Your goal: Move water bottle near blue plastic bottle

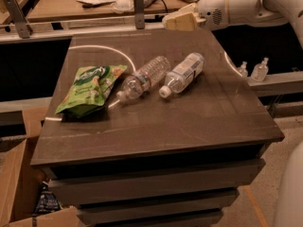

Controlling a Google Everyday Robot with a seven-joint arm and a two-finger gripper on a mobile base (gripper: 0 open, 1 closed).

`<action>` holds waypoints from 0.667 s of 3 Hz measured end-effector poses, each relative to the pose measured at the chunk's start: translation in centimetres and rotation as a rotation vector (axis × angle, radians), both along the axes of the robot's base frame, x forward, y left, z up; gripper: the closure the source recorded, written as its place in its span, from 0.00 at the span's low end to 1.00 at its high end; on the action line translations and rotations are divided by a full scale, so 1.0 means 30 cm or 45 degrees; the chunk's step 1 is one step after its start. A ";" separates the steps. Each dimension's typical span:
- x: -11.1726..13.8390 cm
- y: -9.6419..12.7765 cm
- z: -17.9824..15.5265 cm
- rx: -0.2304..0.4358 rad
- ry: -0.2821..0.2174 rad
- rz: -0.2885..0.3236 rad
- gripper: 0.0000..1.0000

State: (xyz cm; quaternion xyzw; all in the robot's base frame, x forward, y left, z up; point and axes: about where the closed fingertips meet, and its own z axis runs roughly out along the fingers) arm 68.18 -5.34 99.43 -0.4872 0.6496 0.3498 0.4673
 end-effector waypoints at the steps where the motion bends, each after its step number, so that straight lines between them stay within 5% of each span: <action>1: -0.065 -0.061 0.040 0.013 -0.080 -0.222 1.00; 2: -0.067 -0.140 0.052 0.025 -0.147 -0.401 1.00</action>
Offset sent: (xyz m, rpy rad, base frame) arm -0.0194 -0.0831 0.0237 0.0350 -0.1870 -0.5100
